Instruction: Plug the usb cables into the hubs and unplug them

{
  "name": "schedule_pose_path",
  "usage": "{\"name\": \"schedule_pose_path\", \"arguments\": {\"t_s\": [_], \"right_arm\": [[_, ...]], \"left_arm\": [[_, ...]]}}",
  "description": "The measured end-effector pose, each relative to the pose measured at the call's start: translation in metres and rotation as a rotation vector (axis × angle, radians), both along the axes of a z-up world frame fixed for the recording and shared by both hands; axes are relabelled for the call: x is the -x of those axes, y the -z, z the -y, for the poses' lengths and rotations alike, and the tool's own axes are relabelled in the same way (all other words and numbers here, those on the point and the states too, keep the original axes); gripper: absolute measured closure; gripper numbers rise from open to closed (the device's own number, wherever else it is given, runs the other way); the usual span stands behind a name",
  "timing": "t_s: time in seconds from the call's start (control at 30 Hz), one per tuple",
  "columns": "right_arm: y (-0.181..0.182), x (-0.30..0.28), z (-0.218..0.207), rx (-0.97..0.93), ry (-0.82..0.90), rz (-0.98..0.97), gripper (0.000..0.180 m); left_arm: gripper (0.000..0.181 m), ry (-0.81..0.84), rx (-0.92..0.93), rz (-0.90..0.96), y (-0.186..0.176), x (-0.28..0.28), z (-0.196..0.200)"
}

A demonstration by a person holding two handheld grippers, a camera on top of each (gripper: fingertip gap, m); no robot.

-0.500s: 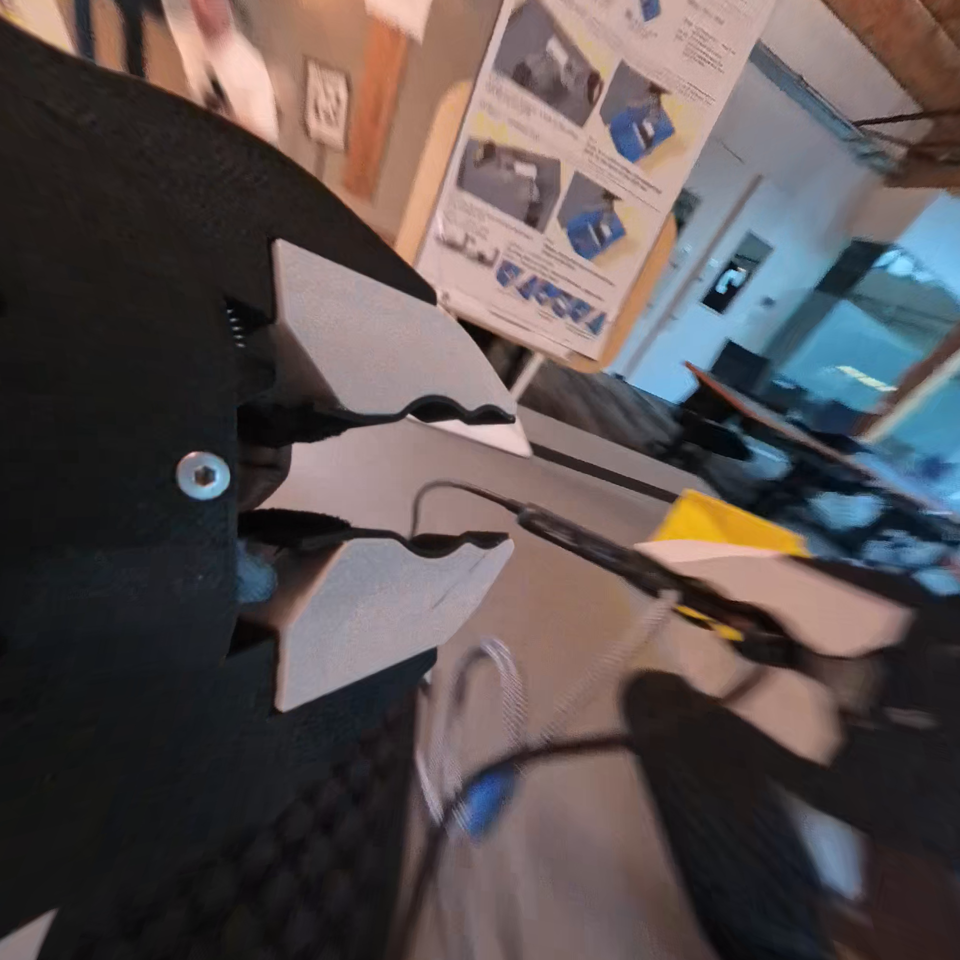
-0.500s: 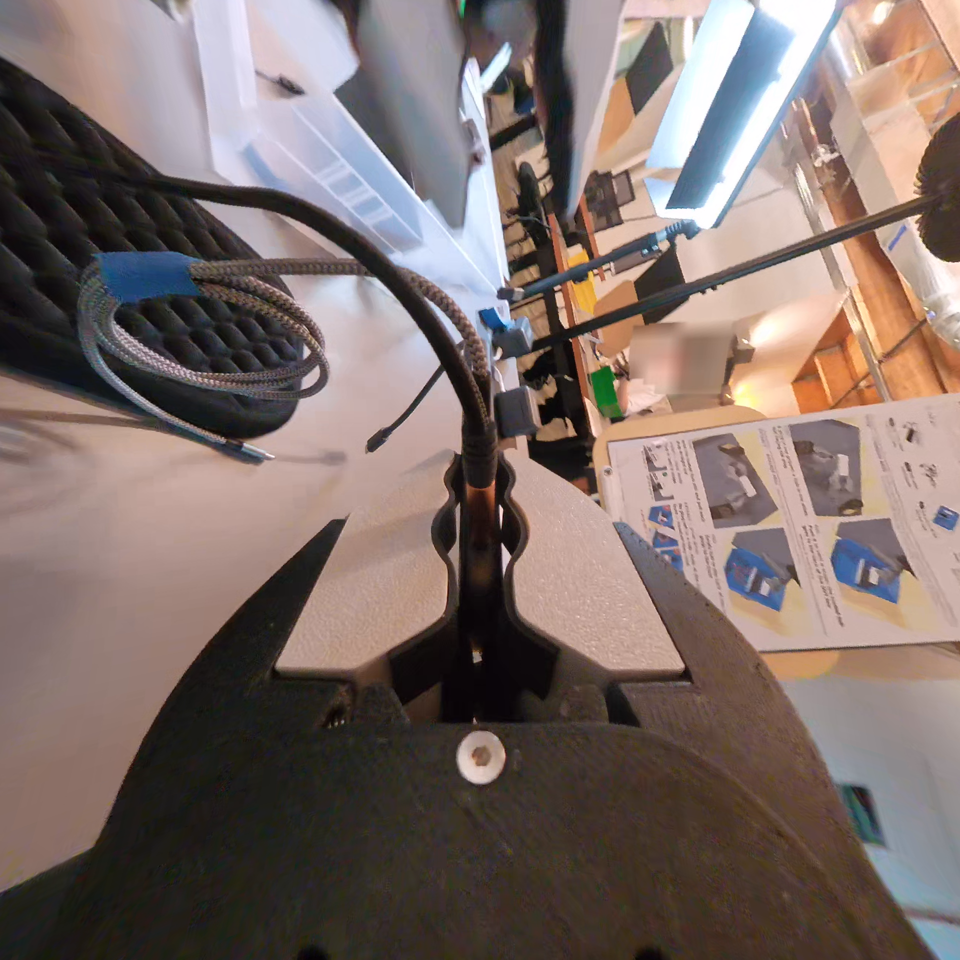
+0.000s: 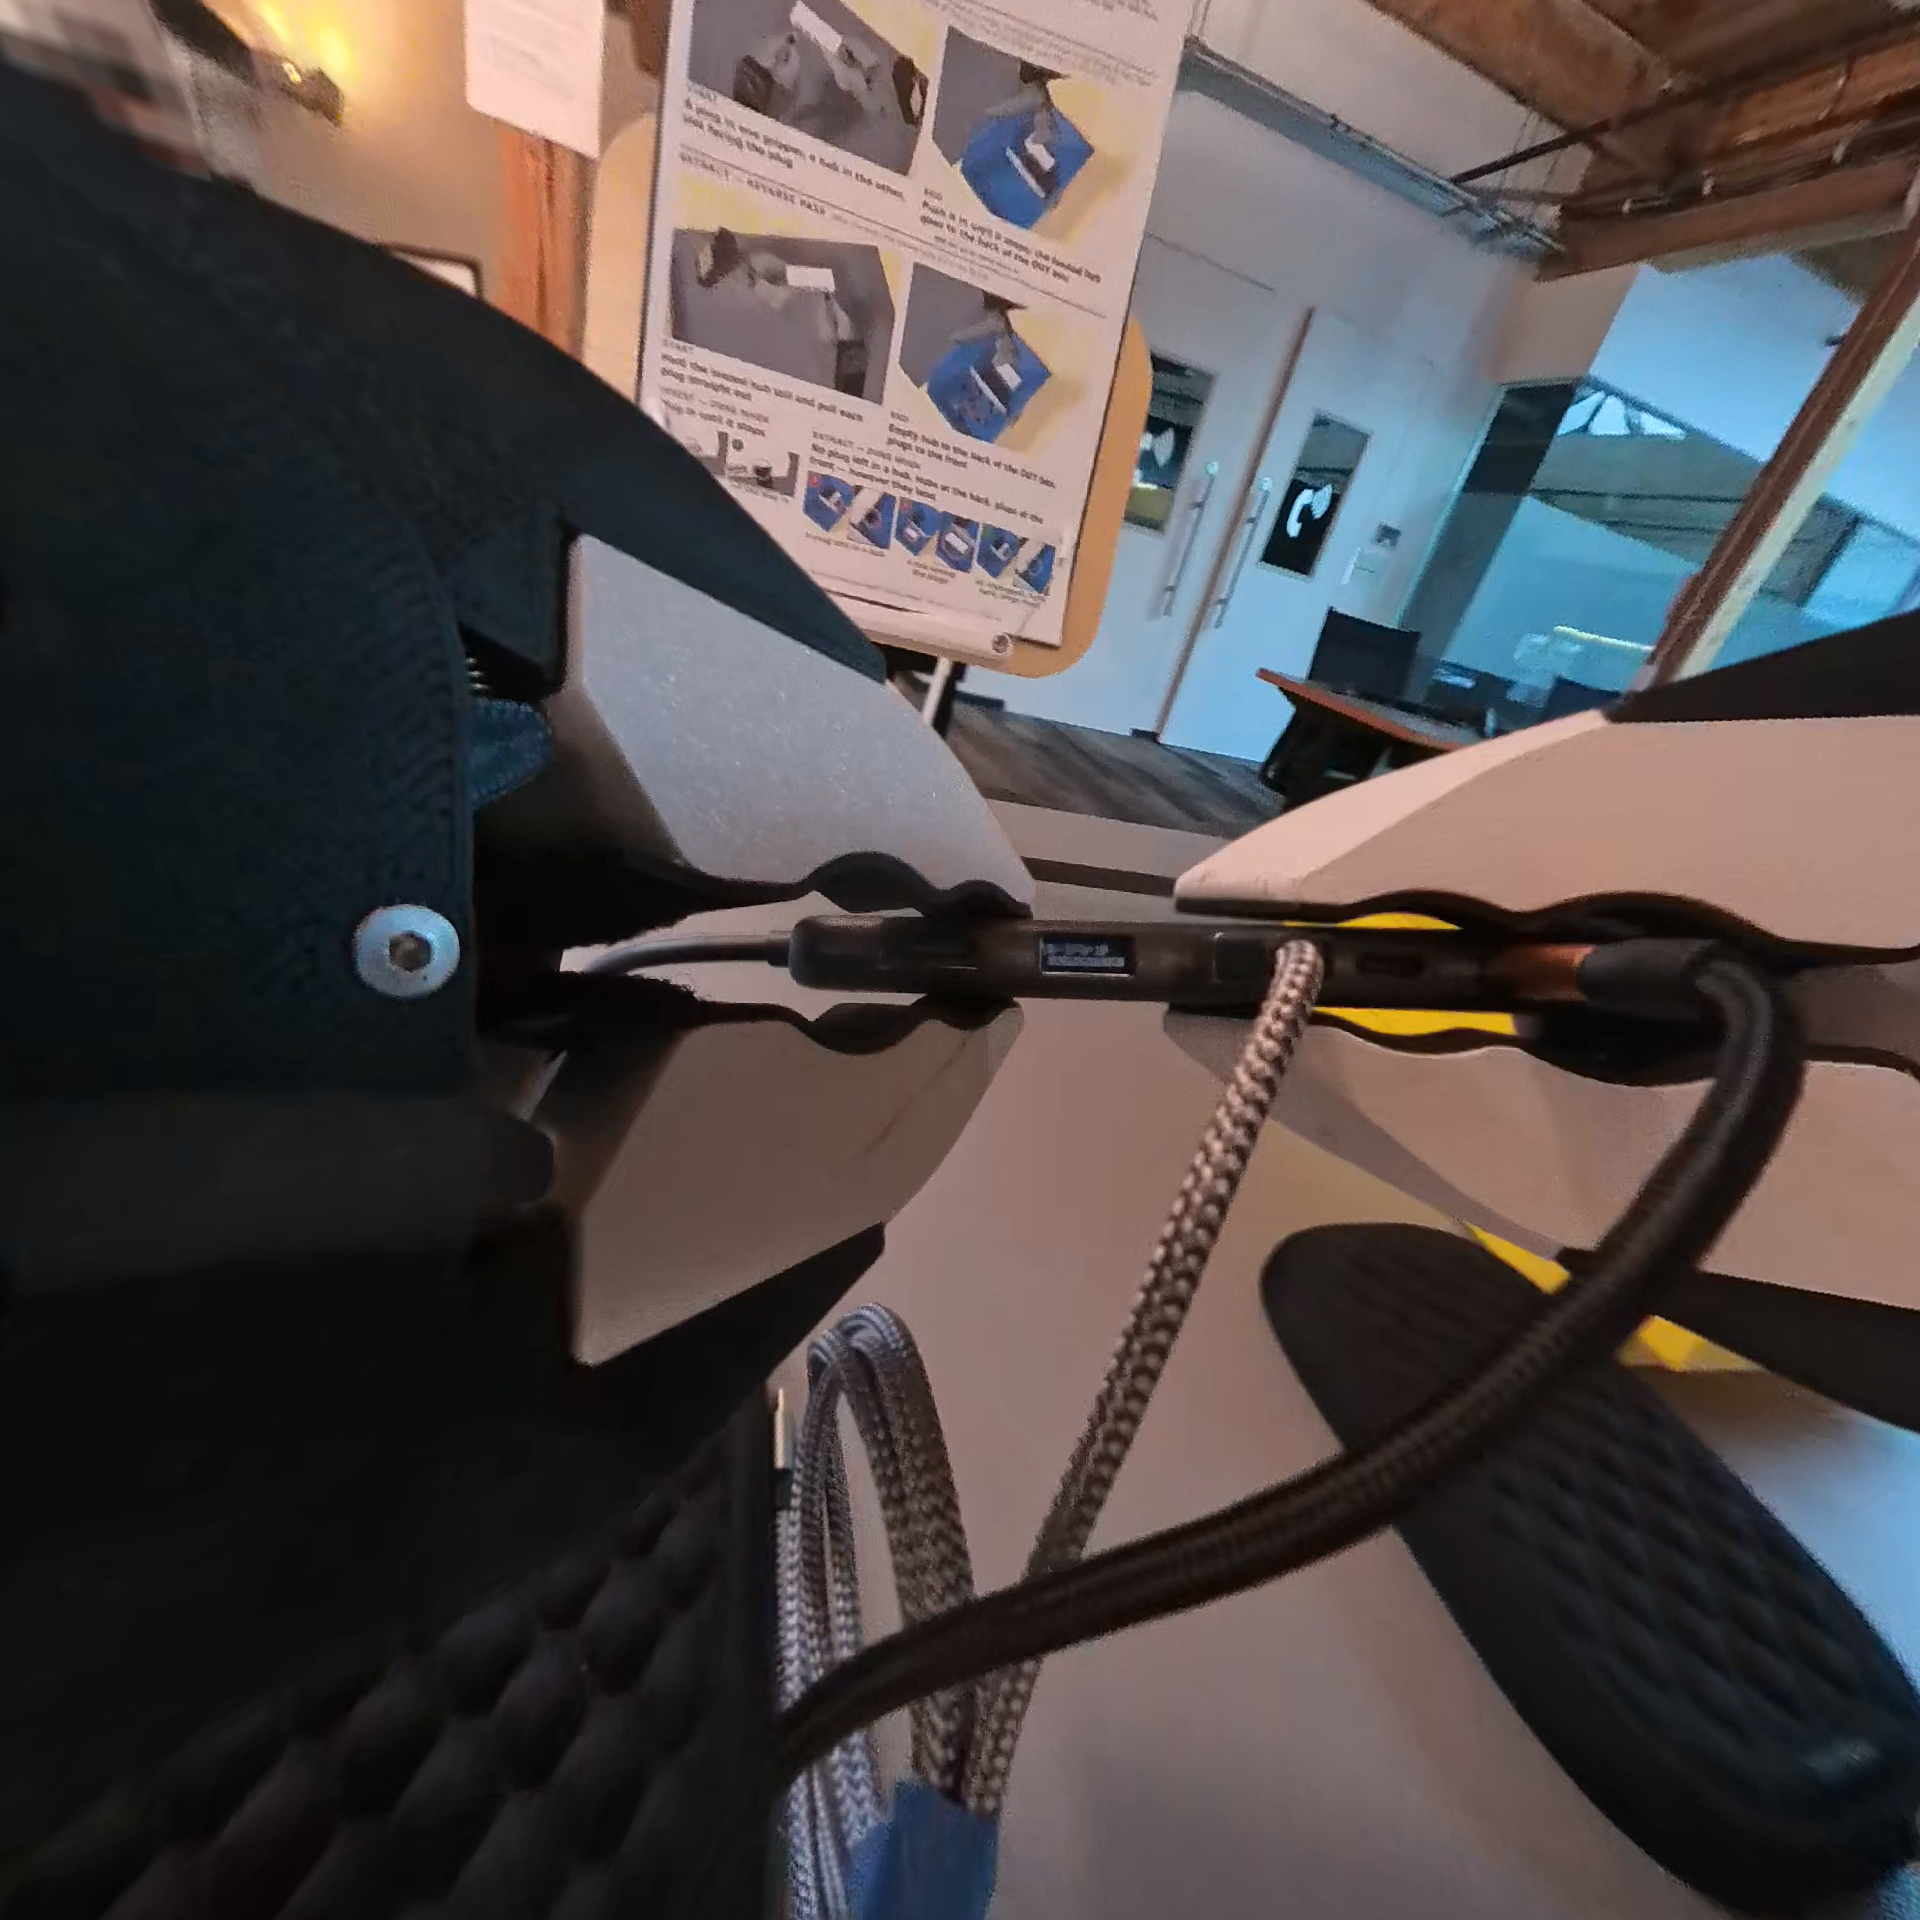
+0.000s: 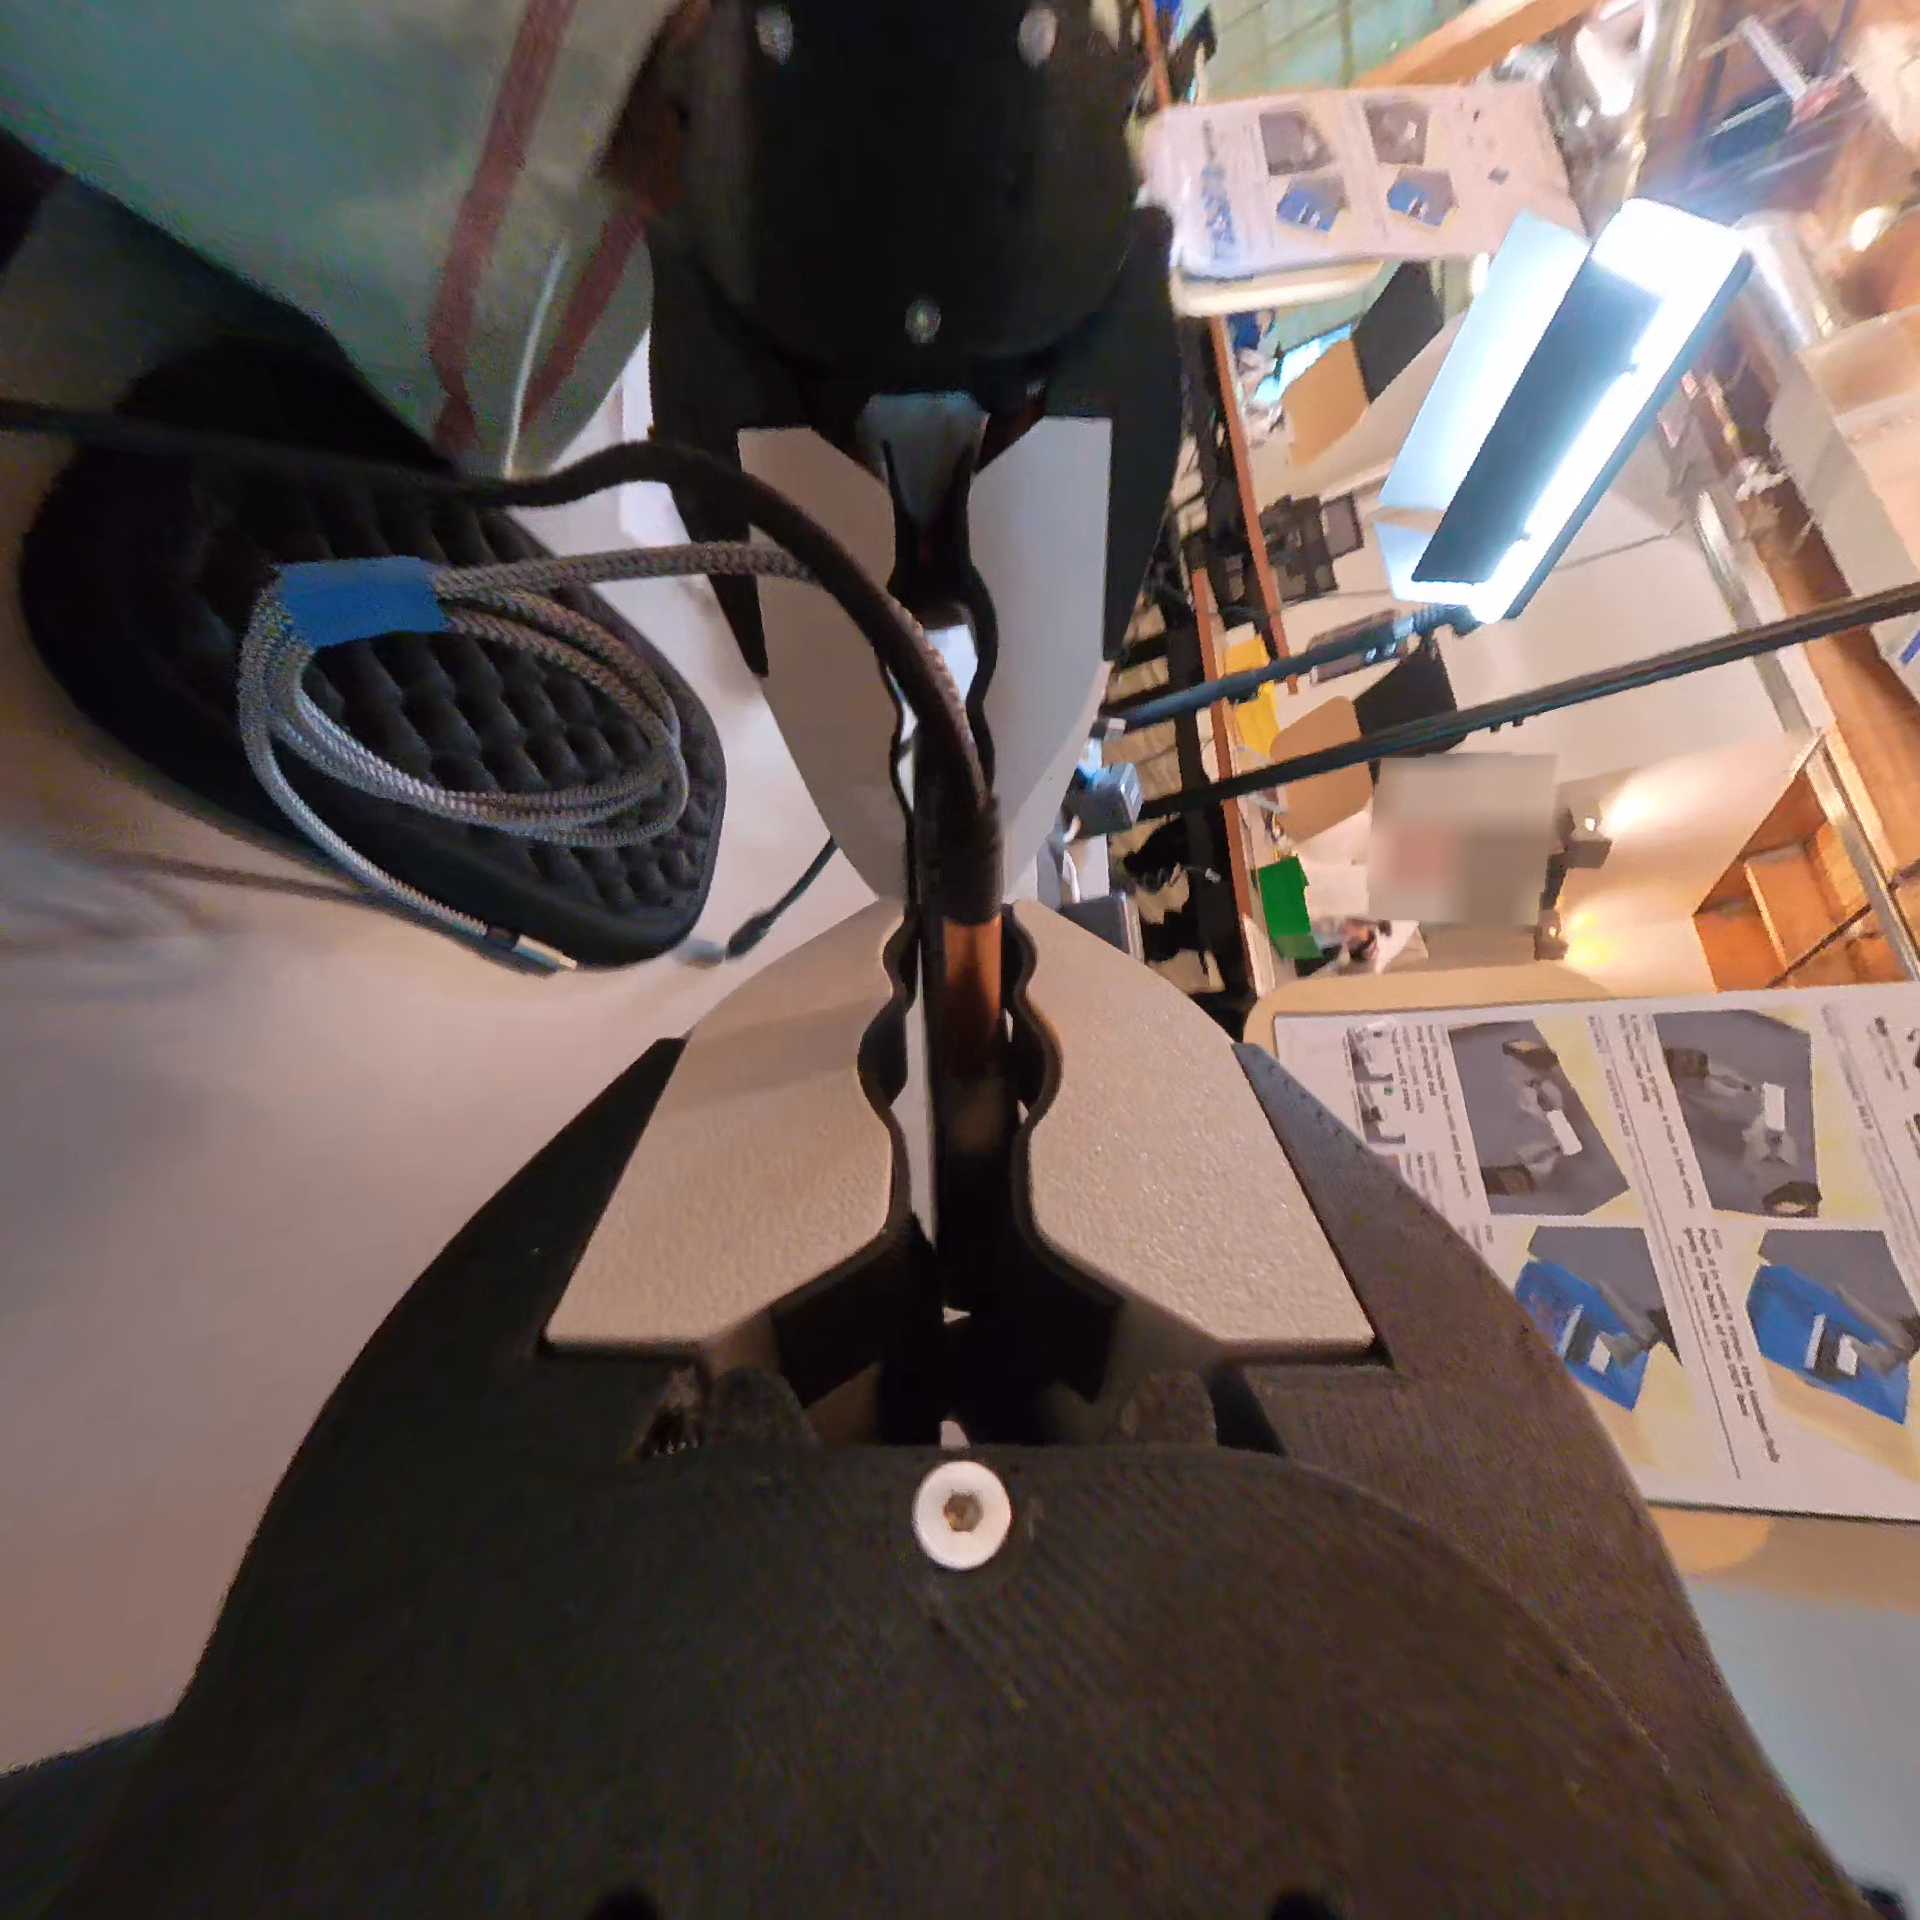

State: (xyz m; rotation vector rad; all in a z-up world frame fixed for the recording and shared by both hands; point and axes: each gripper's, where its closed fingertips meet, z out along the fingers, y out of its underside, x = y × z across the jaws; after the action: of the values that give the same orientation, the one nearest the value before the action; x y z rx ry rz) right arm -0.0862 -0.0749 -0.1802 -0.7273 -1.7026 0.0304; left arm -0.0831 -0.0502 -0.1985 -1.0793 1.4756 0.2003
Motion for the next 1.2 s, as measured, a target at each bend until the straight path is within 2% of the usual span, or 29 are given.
{"name": "schedule_pose_path", "arguments": {"t_s": [0.13, 0.23, 0.37, 0.43, 0.47, 0.53, 0.63, 0.67, 0.73, 0.87, 0.97, 1.07, 1.2], "right_arm": [[-0.024, -0.003, 0.016, 0.020, -0.121, -0.121, 0.158], [-0.047, -0.013, 0.034, 0.054, -0.275, -0.260, 0.154], [-0.072, -0.026, 0.061, 0.254, -0.575, -0.500, 0.153], [-0.078, -0.028, 0.066, 0.299, -0.657, -0.586, 0.154], [-0.079, -0.027, 0.066, 0.314, -0.673, -0.606, 0.161], [-0.077, -0.028, 0.072, 0.341, -0.725, -0.589, 0.165], [-0.071, -0.028, 0.069, 0.374, -0.695, -0.538, 0.167], [-0.069, -0.029, 0.066, 0.364, -0.665, -0.525, 0.167], [-0.064, -0.033, 0.058, 0.353, -0.600, -0.497, 0.167], [-0.059, -0.042, 0.046, 0.328, -0.488, -0.467, 0.167], [-0.057, -0.041, 0.045, 0.336, -0.472, -0.461, 0.167], [-0.052, -0.036, 0.049, 0.370, -0.492, -0.439, 0.167], [-0.045, -0.033, 0.054, 0.397, -0.509, -0.415, 0.166]], "left_arm": [[0.169, 0.092, 0.024, 0.113, -0.013, -0.004, 0.012], [0.169, 0.187, 0.037, 0.211, -0.024, -0.007, 0.021], [0.169, 0.375, 0.111, 0.394, -0.035, -0.018, 0.038], [0.168, 0.457, 0.153, 0.467, -0.038, -0.024, 0.045], [0.168, 0.490, 0.175, 0.491, -0.038, -0.028, 0.048], [0.168, 0.541, 0.239, 0.519, -0.035, -0.033, 0.052], [0.163, 0.497, 0.340, 0.534, -0.030, -0.032, 0.046], [0.154, 0.462, 0.345, 0.533, -0.031, -0.024, 0.042], [0.139, 0.385, 0.321, 0.585, -0.044, 0.004, 0.036], [0.139, 0.304, 0.297, 0.746, -0.085, 0.063, 0.054], [0.140, 0.289, 0.307, 0.641, -0.088, 0.040, 0.078], [0.140, 0.186, 0.213, 0.385, -0.063, 0.003, 0.074], [0.156, 0.275, 0.267, 0.344, -0.059, -0.027, 0.081]]}}
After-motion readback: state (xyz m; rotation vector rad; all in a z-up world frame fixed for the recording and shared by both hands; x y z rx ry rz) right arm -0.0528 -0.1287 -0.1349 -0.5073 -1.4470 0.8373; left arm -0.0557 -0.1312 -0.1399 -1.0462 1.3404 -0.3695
